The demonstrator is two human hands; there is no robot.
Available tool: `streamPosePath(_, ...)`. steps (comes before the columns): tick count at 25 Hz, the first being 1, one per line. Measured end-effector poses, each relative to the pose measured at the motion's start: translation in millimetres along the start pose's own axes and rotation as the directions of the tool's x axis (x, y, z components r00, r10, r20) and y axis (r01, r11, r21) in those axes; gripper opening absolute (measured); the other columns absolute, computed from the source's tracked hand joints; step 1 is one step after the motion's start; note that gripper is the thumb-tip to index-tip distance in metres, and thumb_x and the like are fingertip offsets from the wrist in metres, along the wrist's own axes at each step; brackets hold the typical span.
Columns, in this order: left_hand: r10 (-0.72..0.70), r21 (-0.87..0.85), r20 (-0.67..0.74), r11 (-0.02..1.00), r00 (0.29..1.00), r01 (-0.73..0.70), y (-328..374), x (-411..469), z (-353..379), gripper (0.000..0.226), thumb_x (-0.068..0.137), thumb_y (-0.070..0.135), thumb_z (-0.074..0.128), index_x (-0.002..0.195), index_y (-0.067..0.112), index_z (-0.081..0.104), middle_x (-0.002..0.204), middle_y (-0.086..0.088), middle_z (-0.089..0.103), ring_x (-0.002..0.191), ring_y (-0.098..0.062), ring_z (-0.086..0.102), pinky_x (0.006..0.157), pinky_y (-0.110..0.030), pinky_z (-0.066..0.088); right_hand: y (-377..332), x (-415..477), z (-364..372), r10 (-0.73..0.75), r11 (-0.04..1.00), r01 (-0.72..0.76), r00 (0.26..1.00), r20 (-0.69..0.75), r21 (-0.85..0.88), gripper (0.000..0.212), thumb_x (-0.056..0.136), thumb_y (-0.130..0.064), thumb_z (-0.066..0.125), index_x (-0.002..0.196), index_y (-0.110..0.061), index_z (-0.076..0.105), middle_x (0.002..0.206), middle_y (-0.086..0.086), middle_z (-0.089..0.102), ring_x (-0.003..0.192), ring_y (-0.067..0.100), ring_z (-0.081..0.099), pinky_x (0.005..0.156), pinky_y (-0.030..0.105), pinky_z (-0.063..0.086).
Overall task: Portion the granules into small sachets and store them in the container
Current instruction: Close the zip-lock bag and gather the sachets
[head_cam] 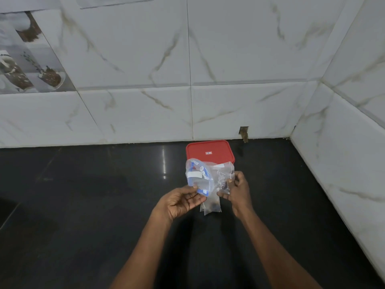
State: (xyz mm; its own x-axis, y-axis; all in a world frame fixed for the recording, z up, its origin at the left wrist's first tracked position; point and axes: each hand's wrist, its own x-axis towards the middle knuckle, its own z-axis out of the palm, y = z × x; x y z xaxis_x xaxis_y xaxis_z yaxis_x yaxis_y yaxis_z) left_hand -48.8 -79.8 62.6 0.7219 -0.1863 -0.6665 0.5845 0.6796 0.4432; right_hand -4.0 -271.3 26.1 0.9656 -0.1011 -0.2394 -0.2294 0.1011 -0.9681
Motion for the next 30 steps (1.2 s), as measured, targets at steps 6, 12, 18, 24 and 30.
streamPosePath(6,0.050,0.132,-0.260,0.991,0.964,-0.015,-2,17,-3,0.019,0.096,-0.010,0.049,0.081,0.001,0.055,0.043,-0.005,0.054,0.029,-0.007,0.047,0.032,-0.013,0.039,1,5,1,-0.149,0.982,0.154,0.988,0.050,-0.111,0.022,0.102,-0.008,0.042,0.094,-0.025,0.053,0.100,0.018,0.065,0.079,0.020,0.060,0.060,0.032,0.056)
streamPosePath(12,0.169,0.320,-0.265,0.944,0.949,-0.079,15,17,-14,0.016,0.090,-0.004,0.054,0.078,0.004,0.059,0.049,-0.004,0.057,0.038,-0.008,0.049,0.039,-0.015,0.041,3,4,-2,-0.065,0.997,0.065,0.998,0.018,-0.033,0.031,0.098,0.003,0.043,0.088,-0.023,0.055,0.094,0.007,0.068,0.079,0.018,0.062,0.060,0.033,0.056)
streamPosePath(18,0.260,0.231,-0.032,0.941,0.965,-0.246,25,19,-17,0.012,0.096,0.018,0.064,0.103,0.009,0.070,0.091,-0.009,0.078,0.079,-0.021,0.075,0.070,-0.035,0.064,-4,4,-16,0.119,0.993,-0.121,0.986,0.117,0.010,0.021,0.092,0.000,0.049,0.101,-0.015,0.060,0.100,0.008,0.069,0.084,0.019,0.065,0.067,0.033,0.058)
streamPosePath(24,0.139,0.432,0.056,0.889,0.989,-0.149,36,24,-20,0.052,0.072,-0.003,0.076,0.122,0.007,0.067,0.103,-0.010,0.075,0.087,-0.023,0.071,0.078,-0.038,0.063,-17,5,-14,0.219,0.973,-0.225,0.970,0.109,0.048,0.028,0.096,-0.041,0.055,0.095,-0.018,0.071,0.089,0.003,0.076,0.078,0.020,0.071,0.071,0.037,0.058)
streamPosePath(30,0.246,0.645,-0.064,0.750,0.967,-0.148,26,25,-24,0.016,0.079,-0.008,0.075,0.092,-0.003,0.069,0.062,-0.008,0.069,0.047,-0.013,0.060,0.045,-0.022,0.050,-7,4,-6,-0.058,0.997,0.054,0.995,-0.076,-0.053,0.012,0.095,-0.017,0.057,0.090,-0.006,0.055,0.068,0.003,0.054,0.058,0.013,0.051,0.048,0.027,0.044)
